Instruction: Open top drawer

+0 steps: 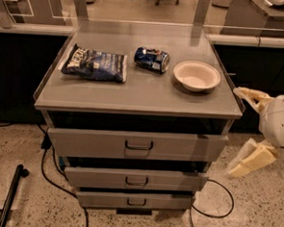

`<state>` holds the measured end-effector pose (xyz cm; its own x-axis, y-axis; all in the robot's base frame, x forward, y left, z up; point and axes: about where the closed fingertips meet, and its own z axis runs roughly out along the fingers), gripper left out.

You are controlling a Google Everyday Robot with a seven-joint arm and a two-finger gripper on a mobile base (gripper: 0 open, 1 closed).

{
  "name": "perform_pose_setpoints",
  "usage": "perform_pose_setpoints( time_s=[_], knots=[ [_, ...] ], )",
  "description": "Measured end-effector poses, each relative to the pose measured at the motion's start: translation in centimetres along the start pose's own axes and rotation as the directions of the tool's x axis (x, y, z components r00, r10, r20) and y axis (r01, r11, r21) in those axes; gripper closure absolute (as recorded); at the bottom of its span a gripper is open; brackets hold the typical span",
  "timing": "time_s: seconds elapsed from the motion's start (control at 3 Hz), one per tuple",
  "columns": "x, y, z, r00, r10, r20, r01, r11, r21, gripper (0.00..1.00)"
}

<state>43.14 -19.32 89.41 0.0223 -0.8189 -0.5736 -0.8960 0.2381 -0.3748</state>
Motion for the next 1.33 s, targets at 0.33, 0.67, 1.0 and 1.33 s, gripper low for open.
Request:
perform_pose_setpoints(
  time_s=[0.33,0.67,1.0,1.33],
  knots=[
    [-0.4,0.1,0.1,1.000,-0.024,0.006,0.024,0.9997,0.001,0.00],
    [-0.5,0.3,0.6,1.000,-0.030,0.000,0.030,0.9996,-0.003,0.00],
    [0.0,0.7,2.5,1.000,-0.030,-0.007,0.030,0.9994,-0.018,0.00],
    [1.5,1.9,6.3,1.000,-0.017,-0.008,0.017,0.9979,-0.063,0.00]
  ],
)
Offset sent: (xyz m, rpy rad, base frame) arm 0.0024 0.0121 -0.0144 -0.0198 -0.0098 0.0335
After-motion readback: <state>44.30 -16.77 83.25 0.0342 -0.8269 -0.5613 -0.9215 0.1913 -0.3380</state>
